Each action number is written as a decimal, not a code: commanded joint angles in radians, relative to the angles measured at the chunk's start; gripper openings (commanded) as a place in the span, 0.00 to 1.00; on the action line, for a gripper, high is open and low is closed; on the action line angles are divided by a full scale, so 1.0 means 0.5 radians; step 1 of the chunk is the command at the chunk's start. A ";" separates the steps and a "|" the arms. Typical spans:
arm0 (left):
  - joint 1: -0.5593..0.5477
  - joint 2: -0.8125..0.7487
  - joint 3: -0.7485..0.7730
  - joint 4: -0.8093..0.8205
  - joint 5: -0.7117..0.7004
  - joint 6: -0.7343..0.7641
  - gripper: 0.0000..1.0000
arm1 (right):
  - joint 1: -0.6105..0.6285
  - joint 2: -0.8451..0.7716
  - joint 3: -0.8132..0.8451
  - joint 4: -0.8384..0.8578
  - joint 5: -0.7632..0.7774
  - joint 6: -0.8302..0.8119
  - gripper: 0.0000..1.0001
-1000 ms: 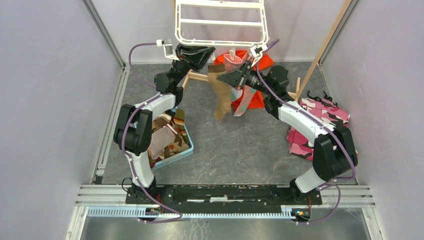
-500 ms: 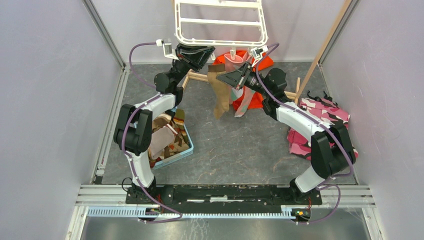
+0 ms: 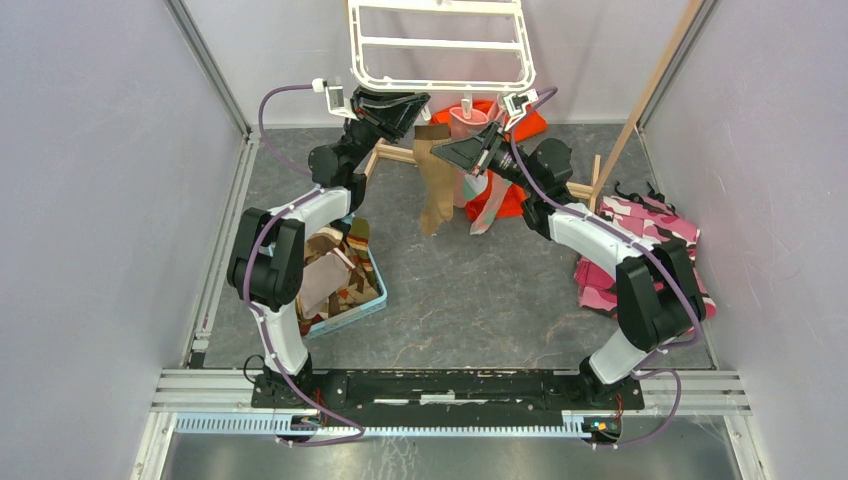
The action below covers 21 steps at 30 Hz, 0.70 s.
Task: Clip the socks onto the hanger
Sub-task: Open the clamp at the hanger, then clamp the sock onto the hanger.
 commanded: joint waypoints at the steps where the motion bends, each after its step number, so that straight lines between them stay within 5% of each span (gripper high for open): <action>1: -0.010 -0.076 0.054 0.444 -0.013 -0.081 0.12 | -0.001 0.031 0.089 0.210 -0.025 0.133 0.00; 21: -0.013 -0.090 0.049 0.443 0.014 -0.126 0.12 | -0.104 0.110 0.172 0.304 -0.002 0.190 0.00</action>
